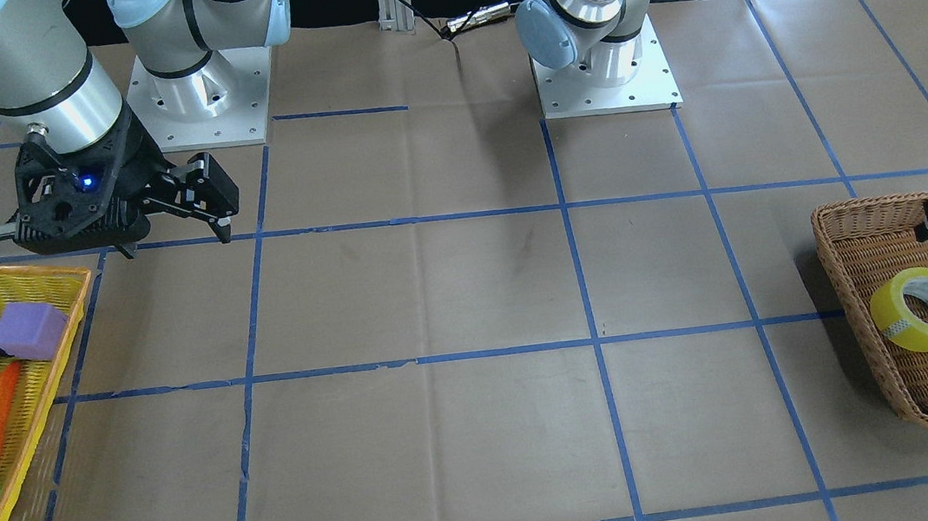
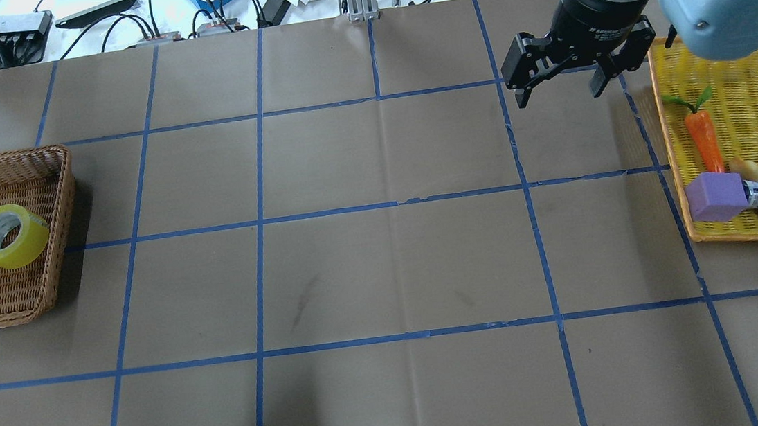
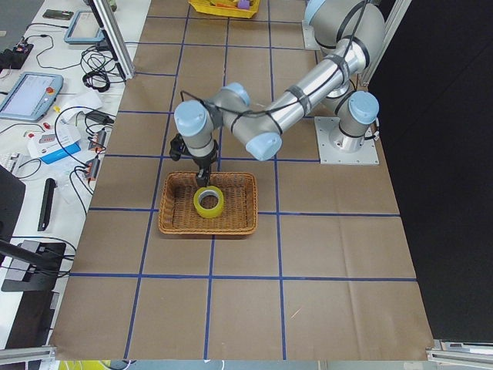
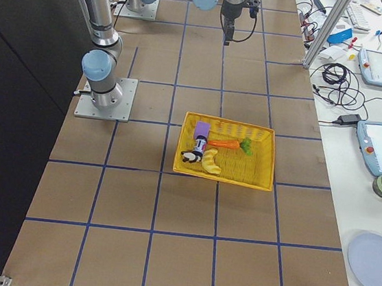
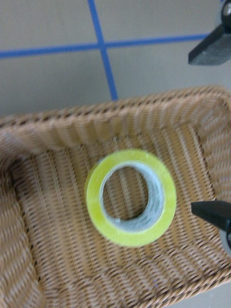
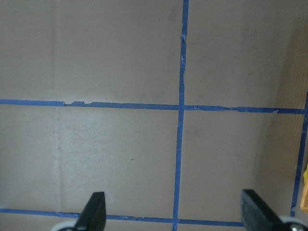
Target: Transfer tape with both arms
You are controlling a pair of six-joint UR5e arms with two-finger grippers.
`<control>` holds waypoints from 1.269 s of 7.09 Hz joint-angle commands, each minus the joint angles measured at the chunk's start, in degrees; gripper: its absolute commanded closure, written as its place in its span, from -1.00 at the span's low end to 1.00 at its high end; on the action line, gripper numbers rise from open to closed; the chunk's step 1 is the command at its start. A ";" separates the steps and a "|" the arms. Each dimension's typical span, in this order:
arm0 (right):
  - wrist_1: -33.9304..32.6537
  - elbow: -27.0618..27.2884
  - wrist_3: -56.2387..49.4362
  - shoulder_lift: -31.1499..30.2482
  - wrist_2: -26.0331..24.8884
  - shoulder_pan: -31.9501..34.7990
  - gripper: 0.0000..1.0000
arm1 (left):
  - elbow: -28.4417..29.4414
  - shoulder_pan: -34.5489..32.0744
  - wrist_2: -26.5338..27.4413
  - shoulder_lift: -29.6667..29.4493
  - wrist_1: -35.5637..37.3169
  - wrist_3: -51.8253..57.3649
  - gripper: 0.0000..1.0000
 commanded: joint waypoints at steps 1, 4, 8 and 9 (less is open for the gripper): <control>-0.05 0.00 0.09 0.00 0.08 0.26 -1.00 | -0.03 -13.01 -0.50 10.17 -12.41 -21.99 -1.00; 0.04 0.00 0.00 0.00 0.00 0.18 -1.00 | -2.23 -32.88 -0.07 13.63 -8.87 -47.37 -1.00; 0.04 0.00 0.00 0.00 0.08 0.18 -1.00 | -6.71 -36.36 -0.06 15.21 -0.40 -49.00 -1.00; 0.04 0.00 0.00 0.00 0.08 0.18 -1.00 | -7.06 -36.27 -0.15 15.21 -0.40 -49.00 -1.00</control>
